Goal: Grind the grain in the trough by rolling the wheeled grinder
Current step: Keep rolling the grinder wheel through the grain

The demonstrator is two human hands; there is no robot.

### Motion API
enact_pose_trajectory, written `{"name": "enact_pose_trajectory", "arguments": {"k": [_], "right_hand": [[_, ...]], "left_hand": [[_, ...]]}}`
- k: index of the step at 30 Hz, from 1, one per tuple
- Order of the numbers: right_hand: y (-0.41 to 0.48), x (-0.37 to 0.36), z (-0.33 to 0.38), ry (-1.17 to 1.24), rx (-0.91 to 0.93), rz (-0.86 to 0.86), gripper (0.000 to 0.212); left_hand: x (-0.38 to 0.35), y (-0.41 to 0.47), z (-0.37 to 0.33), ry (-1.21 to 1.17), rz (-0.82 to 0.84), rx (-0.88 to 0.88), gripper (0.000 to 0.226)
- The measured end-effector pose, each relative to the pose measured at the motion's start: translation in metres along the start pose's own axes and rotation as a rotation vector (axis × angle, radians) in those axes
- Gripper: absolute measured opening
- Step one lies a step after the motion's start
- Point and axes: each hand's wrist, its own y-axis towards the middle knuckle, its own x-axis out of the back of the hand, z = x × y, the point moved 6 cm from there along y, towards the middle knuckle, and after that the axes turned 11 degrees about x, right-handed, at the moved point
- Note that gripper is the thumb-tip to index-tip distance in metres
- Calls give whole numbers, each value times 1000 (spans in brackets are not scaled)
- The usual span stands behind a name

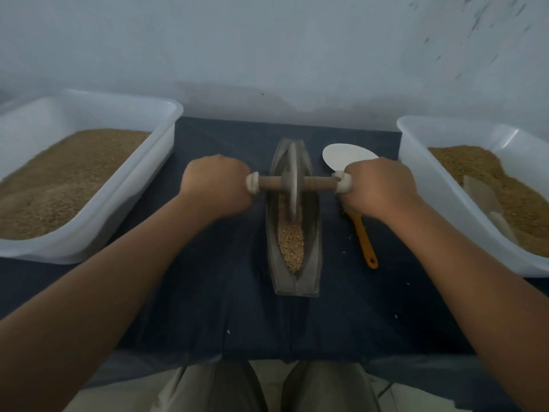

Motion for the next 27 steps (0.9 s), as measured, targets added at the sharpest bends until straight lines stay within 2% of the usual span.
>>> {"name": "enact_pose_trajectory", "arguments": {"k": [2,5,9,12,15,18,20,24,27], "right_hand": [[-28,4,5,-10,56,-10,41],[-61,14,14,7,140,-115,37],[-33,8,11,-81,80,-161,44],[8,-2,-2,-61,-24,-135,41],[24,-5,-6,-62,-72,-124,36],[3,-7,-5,-37,-87,-81,42],[-25,-4,1,-61,-29,-124,45],[-65,0,10,-26,91,-187,39],[-48,-7,5,-42,59,-187,36]], "left_hand": [[4,-33,6,5,-86,-77,33],[13,-65,14,-19,-241,-155,37],[-8,-25,9,-2,-117,-61,36],[-11,24,-1,-2,-110,20,34],[-2,46,-10,7,-102,13,40],[7,24,-11,40,-114,-33,40],[8,-8,-3,60,-129,-79,39],[21,-58,7,16,-308,-174,41],[6,-32,6,55,-200,-134,38]]}}
